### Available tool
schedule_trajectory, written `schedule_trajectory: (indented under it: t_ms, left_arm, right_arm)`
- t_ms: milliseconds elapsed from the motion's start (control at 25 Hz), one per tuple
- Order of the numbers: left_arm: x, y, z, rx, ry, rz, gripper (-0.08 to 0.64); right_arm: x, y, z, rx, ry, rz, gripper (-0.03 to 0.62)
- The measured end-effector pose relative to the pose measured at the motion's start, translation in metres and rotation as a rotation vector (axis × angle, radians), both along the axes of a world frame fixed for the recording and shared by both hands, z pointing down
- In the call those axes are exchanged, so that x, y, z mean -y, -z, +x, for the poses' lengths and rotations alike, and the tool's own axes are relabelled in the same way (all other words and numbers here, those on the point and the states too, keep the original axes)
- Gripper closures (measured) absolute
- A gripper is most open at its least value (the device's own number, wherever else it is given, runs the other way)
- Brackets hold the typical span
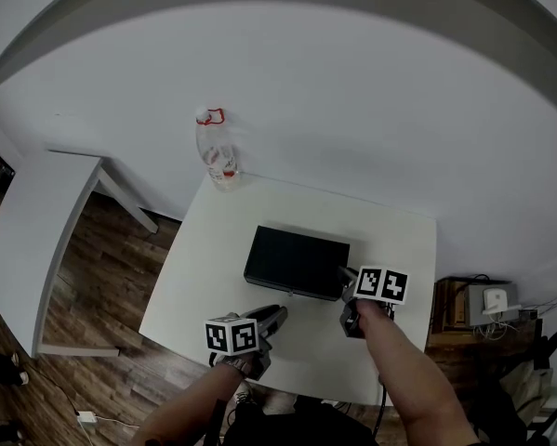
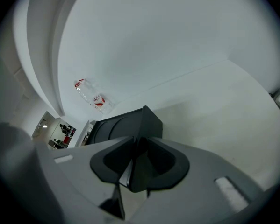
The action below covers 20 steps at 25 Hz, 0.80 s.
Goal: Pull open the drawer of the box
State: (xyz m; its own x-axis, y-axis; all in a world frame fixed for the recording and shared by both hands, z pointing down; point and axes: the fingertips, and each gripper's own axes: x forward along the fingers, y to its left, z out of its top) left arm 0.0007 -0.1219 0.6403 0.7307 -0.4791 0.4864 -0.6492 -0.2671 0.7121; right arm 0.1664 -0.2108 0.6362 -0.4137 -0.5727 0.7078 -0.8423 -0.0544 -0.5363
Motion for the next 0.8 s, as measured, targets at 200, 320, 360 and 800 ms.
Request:
schedule_trajectory:
  t_ms: [200,320,360,800]
  left_arm:
    - [0.017,-0.009,0.018,-0.043,0.022,-0.033,0.466]
    - [0.022,-0.017,0.021,-0.049,0.039,-0.053,0.449]
    - [0.024,-0.018,0.021,-0.05,0.046,-0.055,0.449]
    - [0.034,-0.034,0.024,-0.032,0.075,-0.076,0.428]
  right_arm:
    - [0.0,0.0,-0.002,0.004,0.015,-0.001,0.489]
    - [-0.001,0.0,-0.002,0.004,0.021,-0.003,0.489]
    - [-0.001,0.0,-0.002,0.005,0.023,-0.004,0.489]
    - [-0.001,-0.001,-0.002,0.008,0.031,0.0,0.488]
